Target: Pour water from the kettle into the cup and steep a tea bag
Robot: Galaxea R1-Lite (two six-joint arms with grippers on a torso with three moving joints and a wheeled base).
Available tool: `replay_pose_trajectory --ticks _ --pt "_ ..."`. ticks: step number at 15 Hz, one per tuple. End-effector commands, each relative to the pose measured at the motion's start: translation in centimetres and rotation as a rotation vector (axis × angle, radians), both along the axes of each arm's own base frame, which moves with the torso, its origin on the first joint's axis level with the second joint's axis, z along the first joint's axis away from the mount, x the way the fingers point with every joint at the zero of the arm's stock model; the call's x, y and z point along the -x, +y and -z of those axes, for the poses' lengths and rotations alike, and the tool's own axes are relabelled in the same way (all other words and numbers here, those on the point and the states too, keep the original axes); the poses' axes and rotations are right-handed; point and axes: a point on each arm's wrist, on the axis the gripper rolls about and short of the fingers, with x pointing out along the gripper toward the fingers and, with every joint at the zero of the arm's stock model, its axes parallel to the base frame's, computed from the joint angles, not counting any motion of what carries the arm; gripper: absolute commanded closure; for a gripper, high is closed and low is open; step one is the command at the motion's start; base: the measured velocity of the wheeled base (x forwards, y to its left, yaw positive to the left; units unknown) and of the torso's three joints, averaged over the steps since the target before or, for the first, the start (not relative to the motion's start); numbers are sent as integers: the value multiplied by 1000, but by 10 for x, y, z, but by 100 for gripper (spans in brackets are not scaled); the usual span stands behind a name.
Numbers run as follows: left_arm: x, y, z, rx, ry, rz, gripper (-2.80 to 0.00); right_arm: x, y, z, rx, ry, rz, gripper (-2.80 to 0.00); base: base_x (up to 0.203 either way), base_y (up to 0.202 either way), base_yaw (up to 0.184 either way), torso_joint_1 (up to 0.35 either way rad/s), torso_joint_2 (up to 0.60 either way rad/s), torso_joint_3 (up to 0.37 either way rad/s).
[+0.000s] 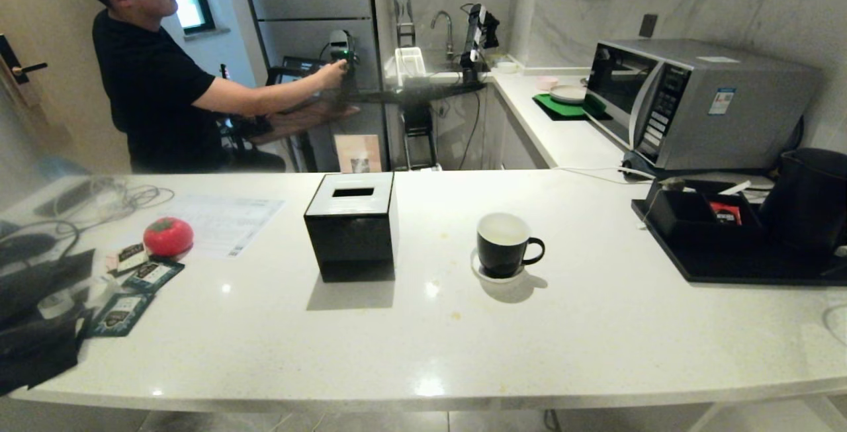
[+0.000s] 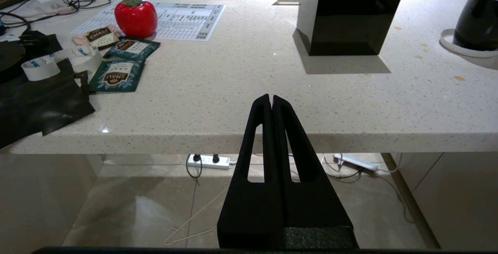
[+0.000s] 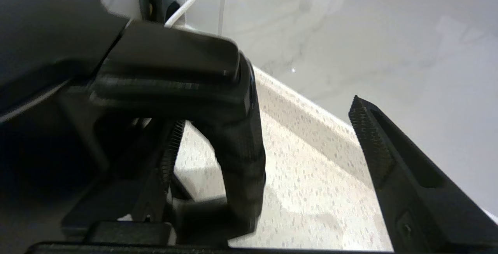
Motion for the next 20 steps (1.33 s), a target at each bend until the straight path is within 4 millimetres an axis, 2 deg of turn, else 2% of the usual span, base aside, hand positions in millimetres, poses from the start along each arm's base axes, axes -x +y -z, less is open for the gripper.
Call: replay_pose_trajectory --ticks 1,10,15,20 --pt "0 0 0 0 0 0 0 6 6 -7 0 1 0 -280 0 0 0 0 0 0" --pt "0 0 0 0 0 0 0 50 34 -13 -26 29 12 -280 0 0 0 0 0 0" --pt "0 0 0 0 0 0 0 89 52 -7 -77 103 46 -280 0 0 0 0 0 0" --pt "0 0 0 0 0 0 0 131 80 -3 -142 172 51 -280 0 0 0 0 0 0"
